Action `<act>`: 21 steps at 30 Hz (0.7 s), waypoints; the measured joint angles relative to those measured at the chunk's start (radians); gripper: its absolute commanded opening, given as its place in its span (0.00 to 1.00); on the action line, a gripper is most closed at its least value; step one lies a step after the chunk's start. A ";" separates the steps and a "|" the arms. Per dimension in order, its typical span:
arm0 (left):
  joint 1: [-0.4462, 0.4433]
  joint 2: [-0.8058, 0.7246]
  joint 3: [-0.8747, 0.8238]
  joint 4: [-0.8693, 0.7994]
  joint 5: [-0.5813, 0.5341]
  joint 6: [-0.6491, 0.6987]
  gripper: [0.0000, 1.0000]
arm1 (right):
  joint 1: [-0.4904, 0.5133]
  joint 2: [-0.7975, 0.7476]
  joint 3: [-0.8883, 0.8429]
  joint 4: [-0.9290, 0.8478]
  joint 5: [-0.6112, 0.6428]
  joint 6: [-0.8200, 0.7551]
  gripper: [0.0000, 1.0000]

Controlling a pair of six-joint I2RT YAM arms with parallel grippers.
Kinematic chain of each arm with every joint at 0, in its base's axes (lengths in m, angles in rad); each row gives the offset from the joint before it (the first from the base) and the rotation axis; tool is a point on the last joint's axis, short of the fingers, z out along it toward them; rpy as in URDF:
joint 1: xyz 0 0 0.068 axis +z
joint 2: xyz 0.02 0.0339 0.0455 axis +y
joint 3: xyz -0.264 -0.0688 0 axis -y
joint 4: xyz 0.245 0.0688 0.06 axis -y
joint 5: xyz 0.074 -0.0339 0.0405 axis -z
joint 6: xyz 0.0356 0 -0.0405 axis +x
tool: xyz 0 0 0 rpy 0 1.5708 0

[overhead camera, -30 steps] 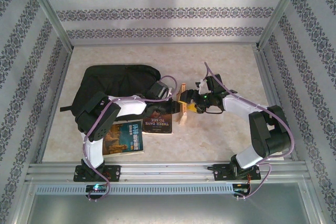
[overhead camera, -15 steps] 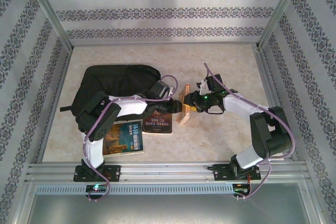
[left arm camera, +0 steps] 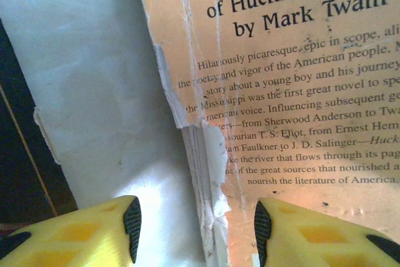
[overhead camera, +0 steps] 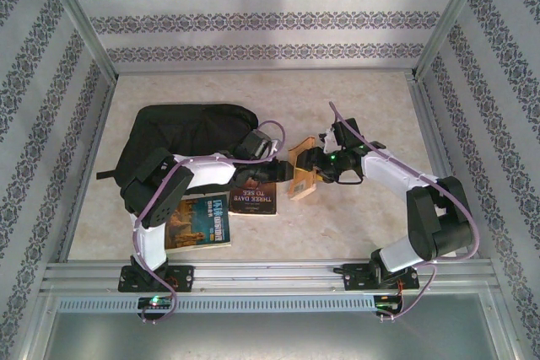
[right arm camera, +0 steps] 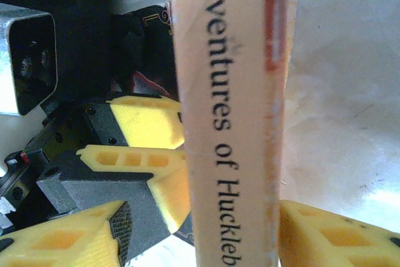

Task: Pack the student bag

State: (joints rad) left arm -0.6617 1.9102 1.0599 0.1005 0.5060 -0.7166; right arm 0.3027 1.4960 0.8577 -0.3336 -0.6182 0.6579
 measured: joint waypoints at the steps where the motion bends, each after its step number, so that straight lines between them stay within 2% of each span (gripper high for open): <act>1: 0.000 0.000 0.000 0.001 0.000 0.000 0.53 | 0.000 0.001 0.000 0.000 -0.003 -0.002 0.53; 5: 0.000 0.003 0.001 0.003 0.003 0.000 0.52 | 0.000 0.001 0.002 -0.008 0.008 -0.003 0.26; 8: 0.001 -0.009 -0.004 0.000 -0.008 0.000 0.53 | -0.004 -0.003 0.009 -0.034 0.043 -0.009 0.12; 11: 0.013 -0.066 -0.044 -0.013 -0.013 -0.002 0.58 | -0.006 -0.018 0.011 -0.052 0.069 -0.008 0.09; 15: 0.044 -0.220 -0.076 -0.091 -0.026 0.011 0.65 | 0.000 -0.071 0.014 -0.052 0.077 -0.008 0.12; 21: 0.103 -0.470 -0.006 -0.242 -0.046 0.091 0.77 | 0.058 -0.185 0.086 0.003 0.045 -0.007 0.00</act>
State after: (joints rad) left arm -0.5583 1.4399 1.0538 -0.1417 0.4599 -0.6254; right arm 0.3603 1.3109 0.9436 -0.3302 -0.5735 0.6506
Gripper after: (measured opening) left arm 0.741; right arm 0.178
